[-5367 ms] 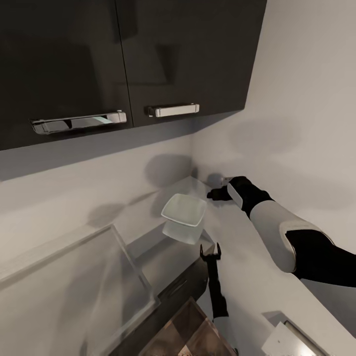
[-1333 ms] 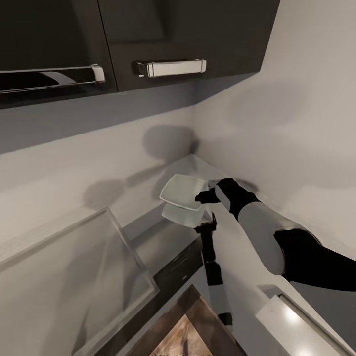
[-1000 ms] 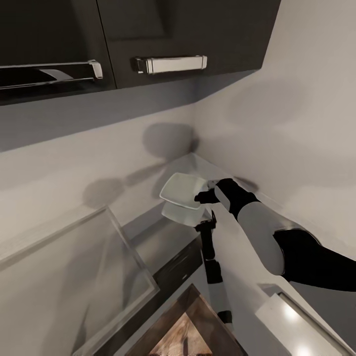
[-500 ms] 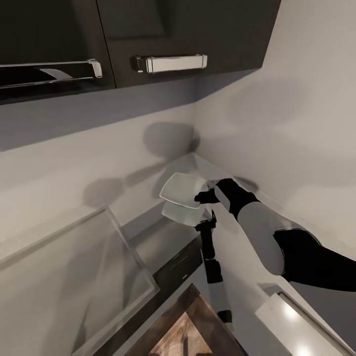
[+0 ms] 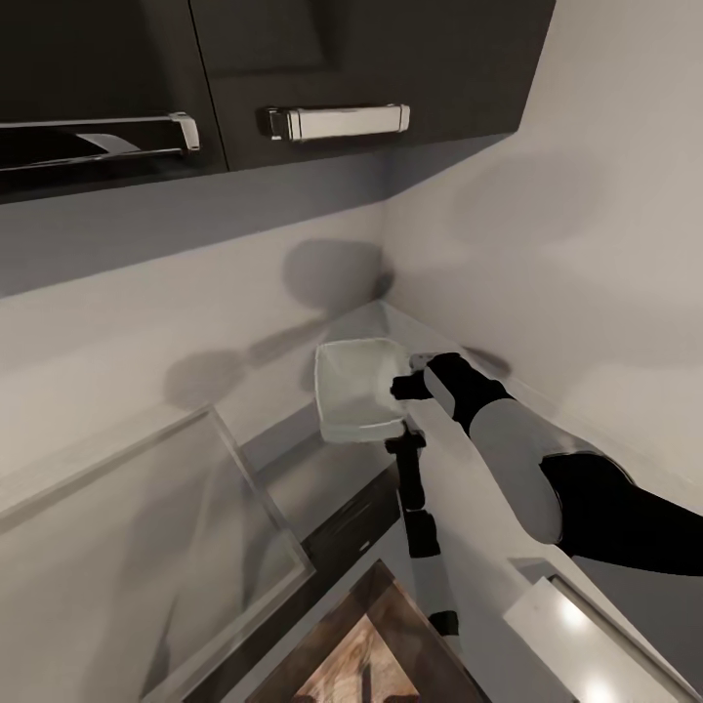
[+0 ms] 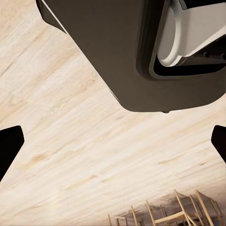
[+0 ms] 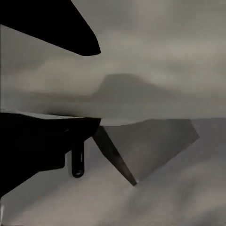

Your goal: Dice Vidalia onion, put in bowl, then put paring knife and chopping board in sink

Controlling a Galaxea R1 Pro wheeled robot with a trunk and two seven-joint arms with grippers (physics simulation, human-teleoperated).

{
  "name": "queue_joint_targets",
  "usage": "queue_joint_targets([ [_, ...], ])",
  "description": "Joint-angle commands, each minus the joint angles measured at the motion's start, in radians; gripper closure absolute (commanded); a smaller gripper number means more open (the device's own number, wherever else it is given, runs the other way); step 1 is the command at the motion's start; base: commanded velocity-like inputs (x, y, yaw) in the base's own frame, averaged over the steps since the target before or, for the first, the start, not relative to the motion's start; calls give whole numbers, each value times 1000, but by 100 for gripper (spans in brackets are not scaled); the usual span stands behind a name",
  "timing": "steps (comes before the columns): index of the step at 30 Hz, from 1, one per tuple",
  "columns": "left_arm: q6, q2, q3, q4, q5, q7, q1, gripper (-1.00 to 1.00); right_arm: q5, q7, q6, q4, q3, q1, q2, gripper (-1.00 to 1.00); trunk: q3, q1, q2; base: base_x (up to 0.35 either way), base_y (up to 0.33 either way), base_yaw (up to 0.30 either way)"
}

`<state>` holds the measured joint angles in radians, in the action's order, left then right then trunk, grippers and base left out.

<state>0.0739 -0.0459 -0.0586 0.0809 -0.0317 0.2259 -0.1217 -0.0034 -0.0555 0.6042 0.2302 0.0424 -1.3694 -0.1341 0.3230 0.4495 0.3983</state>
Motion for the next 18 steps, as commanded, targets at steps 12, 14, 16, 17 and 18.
queue_joint_targets([
  [12, 1, 0, -6, 0, -4, 4, -1, -100, -1, -1, 5, 1, 4, 0, 1, 100, -9, 1, 2, 0, 0, 0],
  [14, 1, 0, -6, 0, -4, 4, -1, -100, -1, -1, 5, 1, 4, 0, 1, 100, -12, 1, 2, 0, 0, 0],
  [16, 1, 0, -6, 0, -4, 4, -1, -100, -1, -1, 5, 1, 4, 0, 1, 100, -15, 1, 2, 0, 0, 0],
  [17, 1, 0, -6, 0, -4, 4, -1, -100, -1, -1, 5, 1, 4, 0, 1, 100, -17, 1, 2, 0, 0, 0],
  [18, 1, 0, -6, 0, -4, 4, -2, -100, -1, -1, 5, 1, 4, 0, 1, 100, -18, 1, 2, 0, 0, 0],
])
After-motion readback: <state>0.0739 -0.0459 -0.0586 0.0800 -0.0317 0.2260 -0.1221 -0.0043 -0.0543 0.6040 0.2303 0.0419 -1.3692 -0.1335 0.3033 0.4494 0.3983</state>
